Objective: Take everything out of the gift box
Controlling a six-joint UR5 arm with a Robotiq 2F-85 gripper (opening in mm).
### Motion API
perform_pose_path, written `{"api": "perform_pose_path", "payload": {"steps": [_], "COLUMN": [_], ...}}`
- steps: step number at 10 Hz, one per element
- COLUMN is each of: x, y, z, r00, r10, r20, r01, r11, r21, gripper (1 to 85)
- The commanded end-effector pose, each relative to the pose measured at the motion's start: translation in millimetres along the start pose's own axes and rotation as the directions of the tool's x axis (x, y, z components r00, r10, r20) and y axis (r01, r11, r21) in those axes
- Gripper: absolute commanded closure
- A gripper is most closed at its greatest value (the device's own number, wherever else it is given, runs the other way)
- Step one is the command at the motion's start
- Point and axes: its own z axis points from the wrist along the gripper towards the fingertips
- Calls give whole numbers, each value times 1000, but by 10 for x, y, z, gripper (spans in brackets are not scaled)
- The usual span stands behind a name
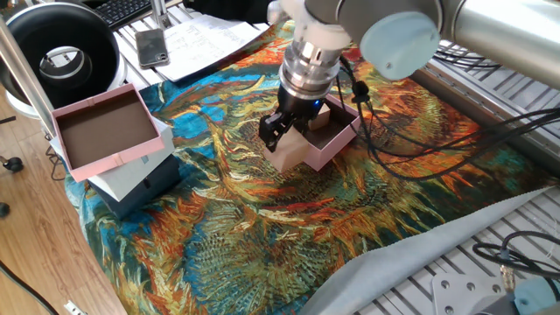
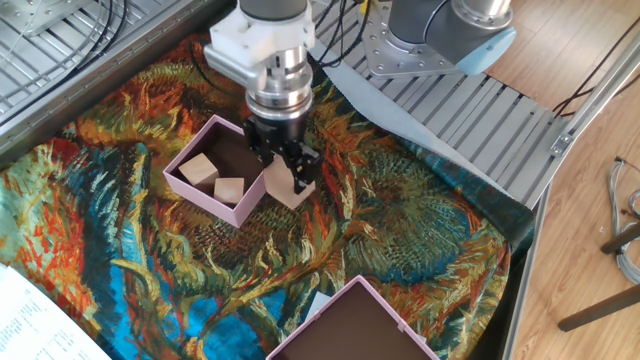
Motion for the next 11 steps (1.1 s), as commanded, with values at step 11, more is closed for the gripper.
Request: {"api": "perform_pose_path", "payload": {"steps": [11], "x": [-136], "y": [-44], "z": [381], "r00": [997], "r10": [-64], "r20": [36], "r01": [62], "r11": [997], "r21": [47], "gripper": [337]}}
